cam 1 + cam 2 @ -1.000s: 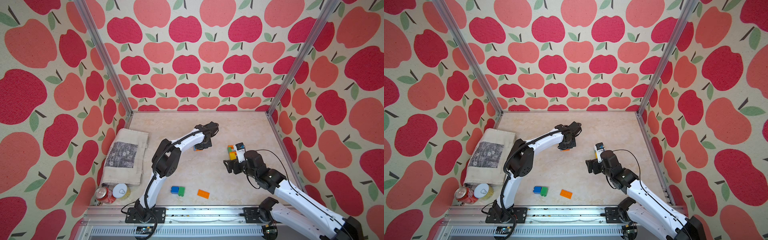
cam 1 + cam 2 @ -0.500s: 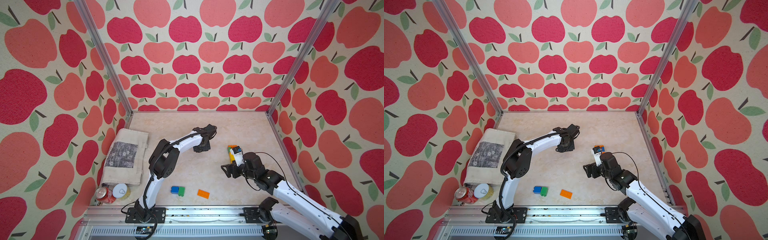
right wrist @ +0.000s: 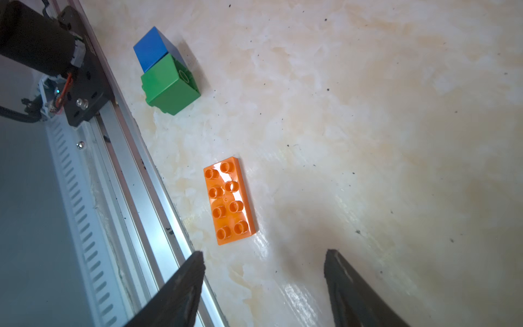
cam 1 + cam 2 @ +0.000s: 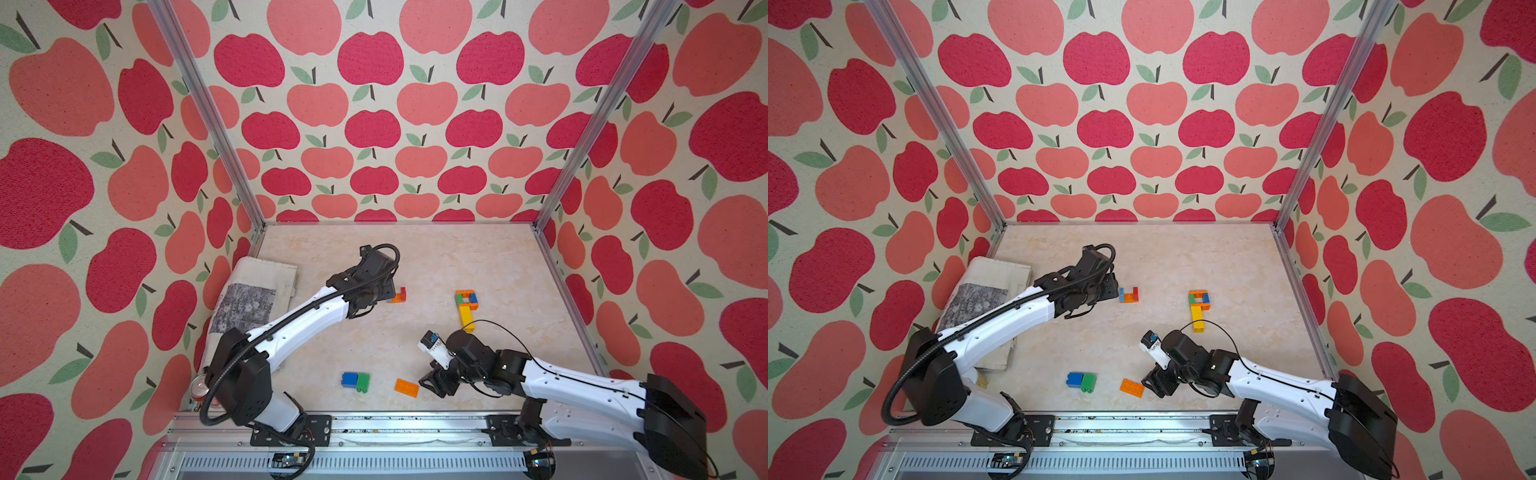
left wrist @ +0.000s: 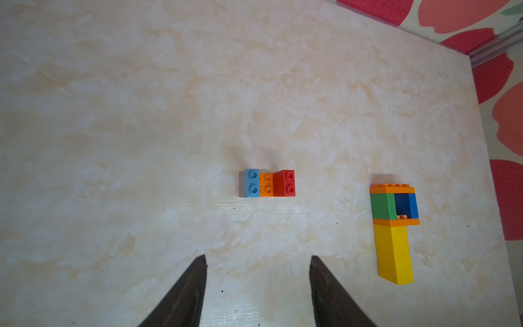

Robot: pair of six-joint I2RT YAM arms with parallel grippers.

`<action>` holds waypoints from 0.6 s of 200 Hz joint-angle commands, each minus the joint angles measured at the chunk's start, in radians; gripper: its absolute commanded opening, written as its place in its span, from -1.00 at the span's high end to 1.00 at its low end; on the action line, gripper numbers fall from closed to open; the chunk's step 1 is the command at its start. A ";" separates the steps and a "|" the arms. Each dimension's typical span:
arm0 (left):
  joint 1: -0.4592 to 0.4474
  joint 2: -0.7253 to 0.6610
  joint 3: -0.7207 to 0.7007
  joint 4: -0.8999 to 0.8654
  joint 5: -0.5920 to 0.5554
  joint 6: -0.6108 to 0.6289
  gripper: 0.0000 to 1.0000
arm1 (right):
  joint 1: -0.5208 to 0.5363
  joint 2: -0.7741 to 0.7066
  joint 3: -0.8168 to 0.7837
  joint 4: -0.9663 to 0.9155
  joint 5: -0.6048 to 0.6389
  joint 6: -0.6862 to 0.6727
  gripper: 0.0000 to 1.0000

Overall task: Assemble the letter p with lego
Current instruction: Assemble the lego brick with the lego brick, then pick up the lego brick from the center of the board.

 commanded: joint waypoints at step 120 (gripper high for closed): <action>0.246 -0.640 -0.561 0.169 0.056 0.036 -0.36 | 0.212 0.412 0.268 -0.116 0.246 -0.148 -0.18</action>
